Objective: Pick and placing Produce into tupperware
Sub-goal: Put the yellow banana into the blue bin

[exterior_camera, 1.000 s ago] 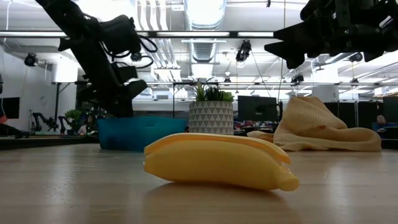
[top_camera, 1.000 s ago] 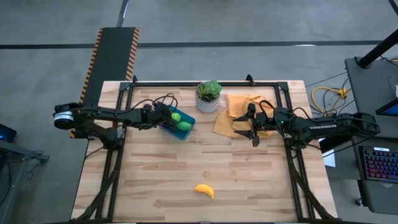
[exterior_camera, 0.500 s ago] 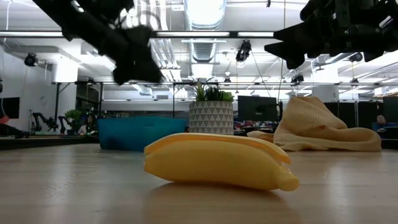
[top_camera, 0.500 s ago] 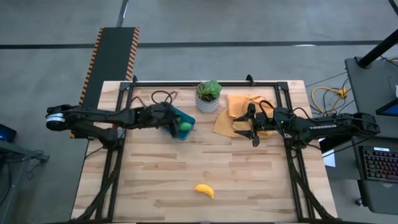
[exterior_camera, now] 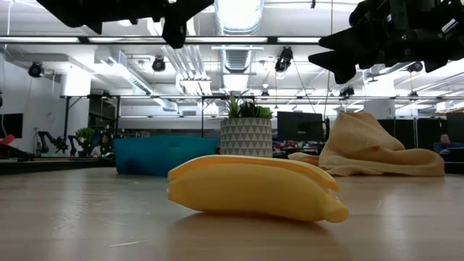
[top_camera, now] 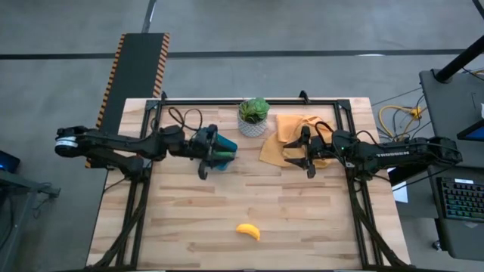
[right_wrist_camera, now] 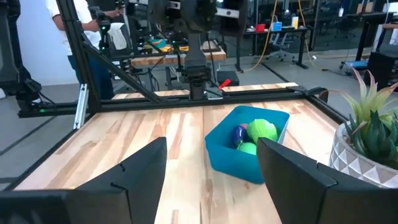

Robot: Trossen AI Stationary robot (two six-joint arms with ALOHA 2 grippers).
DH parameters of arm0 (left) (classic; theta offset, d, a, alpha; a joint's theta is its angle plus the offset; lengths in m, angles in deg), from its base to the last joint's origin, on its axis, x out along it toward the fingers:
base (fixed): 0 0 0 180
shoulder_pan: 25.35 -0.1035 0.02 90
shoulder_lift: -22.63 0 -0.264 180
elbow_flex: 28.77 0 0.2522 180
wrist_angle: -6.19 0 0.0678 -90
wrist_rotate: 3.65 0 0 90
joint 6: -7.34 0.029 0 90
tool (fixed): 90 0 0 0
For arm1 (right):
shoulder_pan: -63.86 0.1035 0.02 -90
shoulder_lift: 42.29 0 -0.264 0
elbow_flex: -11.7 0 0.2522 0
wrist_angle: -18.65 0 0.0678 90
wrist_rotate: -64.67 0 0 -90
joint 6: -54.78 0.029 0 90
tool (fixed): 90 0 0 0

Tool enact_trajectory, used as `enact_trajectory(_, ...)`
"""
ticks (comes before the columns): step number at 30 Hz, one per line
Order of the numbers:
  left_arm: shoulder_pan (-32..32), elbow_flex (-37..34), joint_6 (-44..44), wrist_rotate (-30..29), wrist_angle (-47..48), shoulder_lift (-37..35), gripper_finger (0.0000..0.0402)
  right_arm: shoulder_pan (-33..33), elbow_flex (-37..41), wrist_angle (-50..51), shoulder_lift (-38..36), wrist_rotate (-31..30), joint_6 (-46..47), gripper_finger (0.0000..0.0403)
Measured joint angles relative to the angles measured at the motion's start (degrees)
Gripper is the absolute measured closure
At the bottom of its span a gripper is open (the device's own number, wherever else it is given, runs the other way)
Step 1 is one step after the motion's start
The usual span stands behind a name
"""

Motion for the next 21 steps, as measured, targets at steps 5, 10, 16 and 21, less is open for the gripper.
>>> enact_trajectory(5, 0.1, -0.1, 9.9, 0.2, 0.1, 0.3, 0.0276, 0.0, 0.0, 0.0, 0.0, 0.0, 0.0, 0.0157)
enact_trajectory(10, 0.4, 0.4, 15.0, 0.6, -0.4, 1.5, 0.0272, 0.0, 0.0, 0.0, 0.0, 0.0, -0.4, 0.0156)
enact_trajectory(16, 1.1, 1.7, 14.5, 3.8, -0.3, 3.3, 0.0184, 0.0, 0.0, -0.2, 0.0, 0.0, -1.0, 0.0156)
enact_trajectory(21, 2.9, 3.9, 14.6, 4.0, -0.1, 5.4, 0.0074, 0.0, 0.0, -0.6, 0.0, -0.1, -2.5, 0.0156)
